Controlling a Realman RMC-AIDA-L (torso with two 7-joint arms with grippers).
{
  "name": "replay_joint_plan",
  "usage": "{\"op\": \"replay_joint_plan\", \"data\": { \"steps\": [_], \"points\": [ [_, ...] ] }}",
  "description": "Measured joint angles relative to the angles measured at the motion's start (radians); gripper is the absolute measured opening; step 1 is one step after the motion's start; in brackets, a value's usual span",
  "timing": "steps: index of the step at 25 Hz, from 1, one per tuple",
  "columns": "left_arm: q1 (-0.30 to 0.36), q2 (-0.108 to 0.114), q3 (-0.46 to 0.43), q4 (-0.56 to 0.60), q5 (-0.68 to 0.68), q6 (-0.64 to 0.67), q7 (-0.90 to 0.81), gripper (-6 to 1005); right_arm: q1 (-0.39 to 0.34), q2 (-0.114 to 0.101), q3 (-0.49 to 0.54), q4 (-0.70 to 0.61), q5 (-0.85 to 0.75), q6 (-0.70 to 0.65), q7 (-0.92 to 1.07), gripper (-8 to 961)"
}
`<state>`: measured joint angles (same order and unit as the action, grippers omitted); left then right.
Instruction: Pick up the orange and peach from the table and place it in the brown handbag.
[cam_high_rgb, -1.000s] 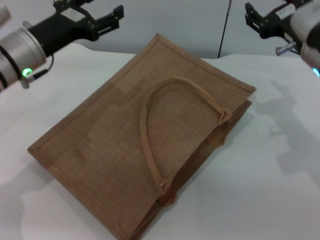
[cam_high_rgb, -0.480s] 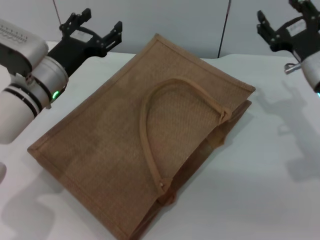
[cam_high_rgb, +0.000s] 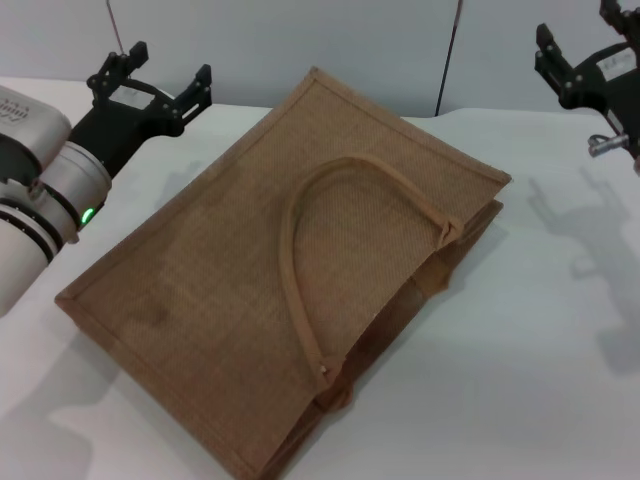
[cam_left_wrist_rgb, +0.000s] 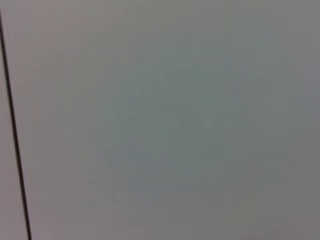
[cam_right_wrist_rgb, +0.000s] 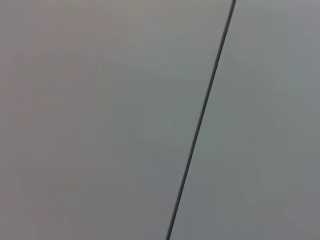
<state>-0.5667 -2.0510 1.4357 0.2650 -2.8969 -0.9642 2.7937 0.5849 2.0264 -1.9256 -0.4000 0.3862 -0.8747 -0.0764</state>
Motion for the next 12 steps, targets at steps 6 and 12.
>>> {"op": "replay_joint_plan", "data": {
  "steps": [6,12],
  "points": [
    [0.000,0.001,-0.001,-0.006,-0.002,-0.004,-0.004,877,0.003,0.001,-0.018,0.005,-0.005,-0.004,0.000,741],
    [-0.002,0.002,-0.001,-0.007,-0.003,-0.006,-0.006,877,0.006,-0.001,-0.022,0.004,-0.007,-0.012,0.002,741]
  ]
}}
